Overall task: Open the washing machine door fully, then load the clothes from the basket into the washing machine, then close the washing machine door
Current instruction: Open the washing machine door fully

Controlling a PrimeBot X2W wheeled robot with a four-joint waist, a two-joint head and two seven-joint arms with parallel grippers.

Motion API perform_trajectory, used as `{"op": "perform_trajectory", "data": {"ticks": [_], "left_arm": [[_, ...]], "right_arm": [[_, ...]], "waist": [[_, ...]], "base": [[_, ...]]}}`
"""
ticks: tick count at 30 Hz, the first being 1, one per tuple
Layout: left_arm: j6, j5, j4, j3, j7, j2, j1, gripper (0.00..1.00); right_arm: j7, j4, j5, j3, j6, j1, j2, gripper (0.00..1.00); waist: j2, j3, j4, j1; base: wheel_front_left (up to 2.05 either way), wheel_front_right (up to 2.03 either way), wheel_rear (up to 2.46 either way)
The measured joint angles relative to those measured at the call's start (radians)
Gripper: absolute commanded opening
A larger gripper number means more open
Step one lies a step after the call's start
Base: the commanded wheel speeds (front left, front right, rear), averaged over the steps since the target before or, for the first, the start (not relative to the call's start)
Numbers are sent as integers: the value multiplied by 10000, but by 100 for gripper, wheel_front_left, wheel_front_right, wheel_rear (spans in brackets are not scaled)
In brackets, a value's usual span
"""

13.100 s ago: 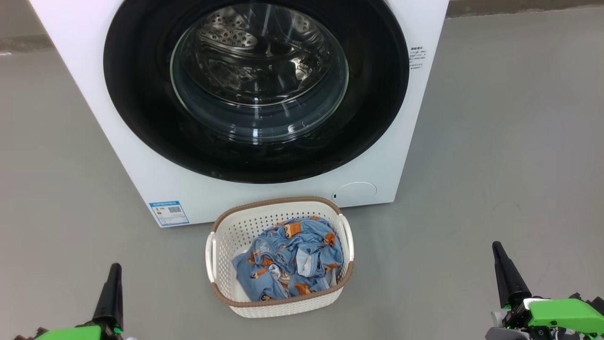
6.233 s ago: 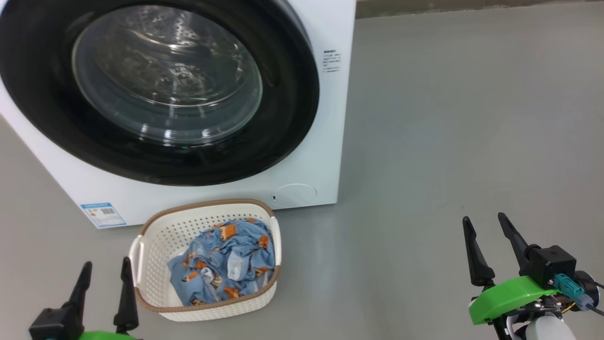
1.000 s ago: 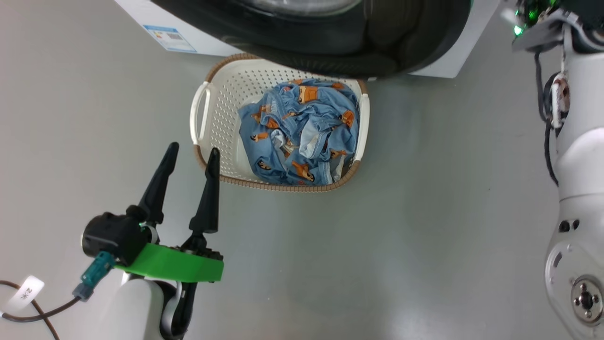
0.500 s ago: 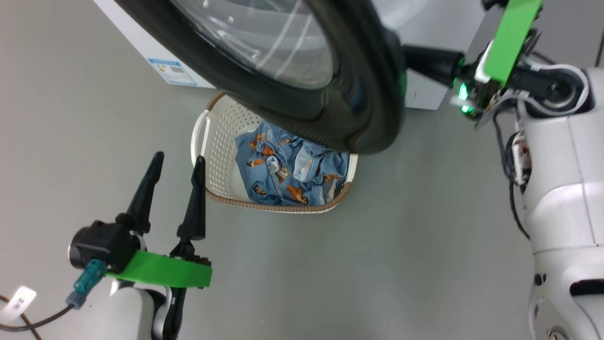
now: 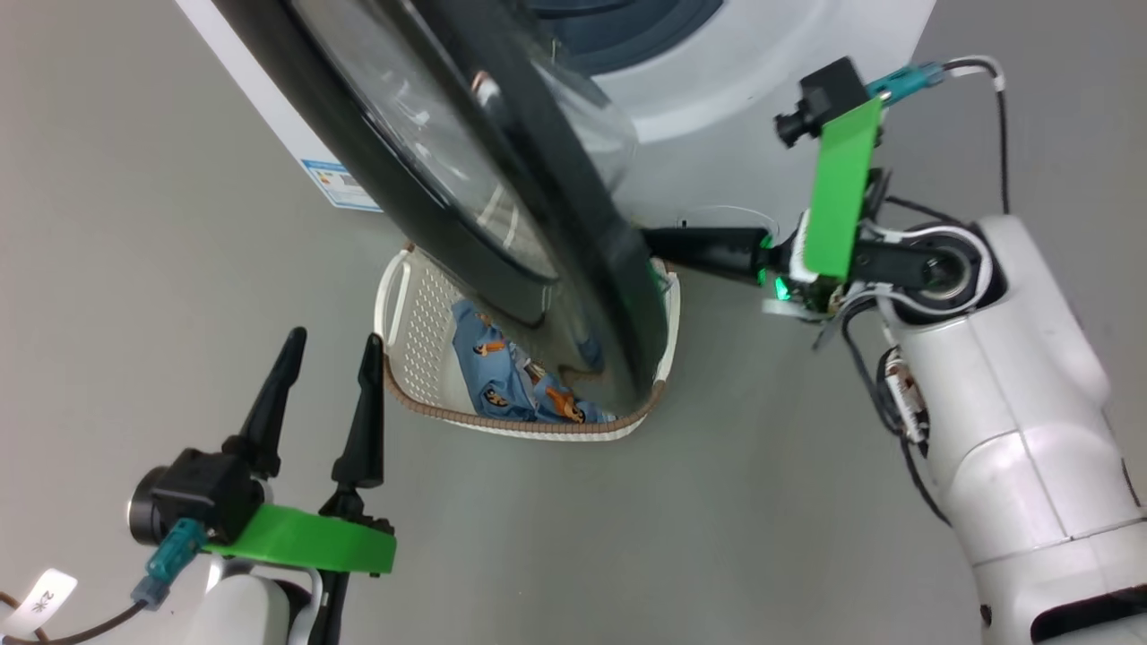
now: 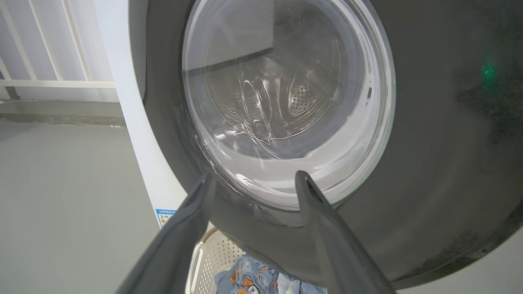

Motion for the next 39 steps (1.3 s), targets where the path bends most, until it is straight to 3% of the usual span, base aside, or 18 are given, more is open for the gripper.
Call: {"op": "perform_trajectory", "data": {"ticks": [23,33,39], "left_arm": [[0,119,165,-19,0,0,174,100],[0,293,253,401,0,2,524,100],[0,405,230,631,0,6,665,100]], "right_arm": [[-2744,178,3544,4903,0,136,-15,0],[-3620,180,4270,5089,0,193,-25,0],[-3981,-134,4424,4809,0,1063,-543,0]], "waist": [[0,-411,320,1],[0,-740,44,1],[0,-983,-315,0]], "base": [[0,0,0],[0,0,0],[0,0,0]]}}
